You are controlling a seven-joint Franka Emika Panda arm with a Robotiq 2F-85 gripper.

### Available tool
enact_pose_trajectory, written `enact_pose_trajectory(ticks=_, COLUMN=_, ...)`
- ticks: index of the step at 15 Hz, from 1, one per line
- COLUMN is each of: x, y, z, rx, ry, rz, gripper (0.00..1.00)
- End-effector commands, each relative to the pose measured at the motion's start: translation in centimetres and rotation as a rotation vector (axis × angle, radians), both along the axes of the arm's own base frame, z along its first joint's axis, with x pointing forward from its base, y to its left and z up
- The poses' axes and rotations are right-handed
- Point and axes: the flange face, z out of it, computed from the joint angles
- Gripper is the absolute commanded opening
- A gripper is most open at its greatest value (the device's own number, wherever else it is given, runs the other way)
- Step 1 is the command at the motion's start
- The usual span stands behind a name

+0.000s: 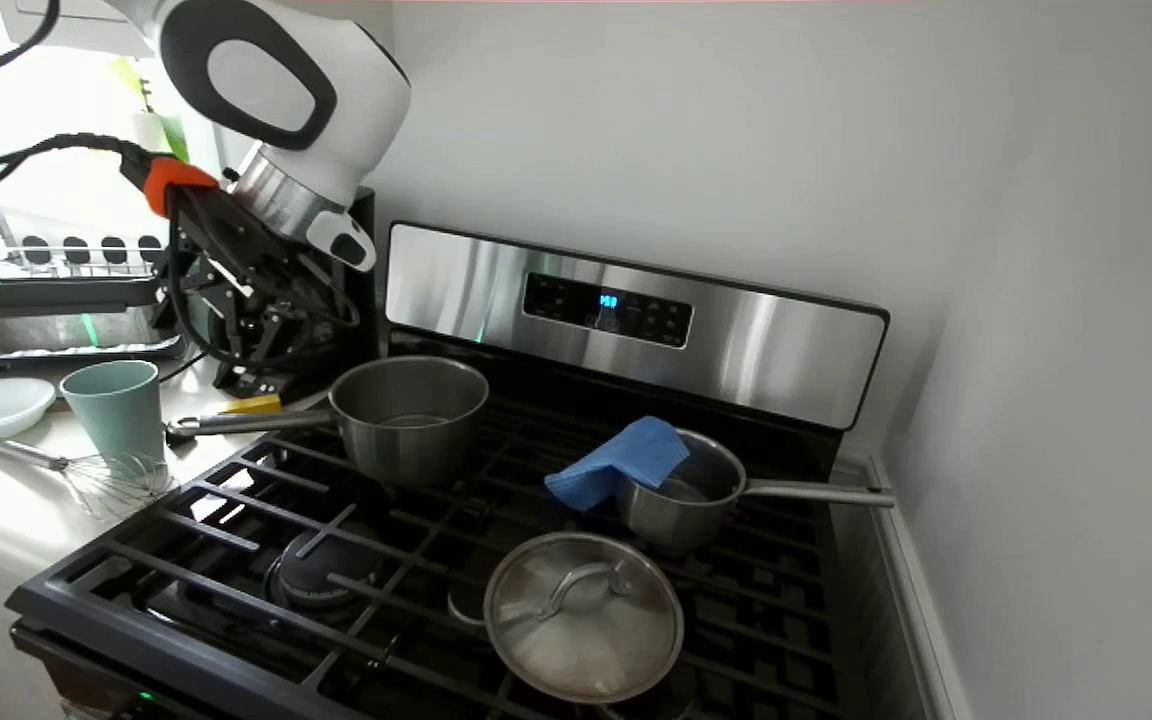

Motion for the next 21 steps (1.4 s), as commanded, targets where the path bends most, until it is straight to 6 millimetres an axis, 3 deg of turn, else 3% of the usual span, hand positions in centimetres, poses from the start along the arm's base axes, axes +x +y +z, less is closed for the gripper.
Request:
enact_pose_trajectory(ticks=1, x=-1.5, y=5.2, z=0.3, rx=0.024, ry=-0.143, rz=0.132, gripper=1.0)
enact_pose_trajectory(ticks=5, x=-1.8, y=10.4, z=-0.8, rx=0.039, ry=-0.279, rz=0.289, gripper=1.0)
enact_pose_trajectory(ticks=9, x=-2.3, y=13.3, z=-3.2, rx=0.055, ry=-0.378, rz=0.491, gripper=1.0)
enact_pose_trajectory(ticks=11, x=-1.3, y=13.0, z=-3.2, rx=0.048, ry=-0.337, rz=0.465, gripper=1.0)
enact_pose_trajectory(ticks=21, x=-0.7, y=14.8, z=-6.1, rx=0.007, ry=-0.464, rz=0.517, gripper=1.0)
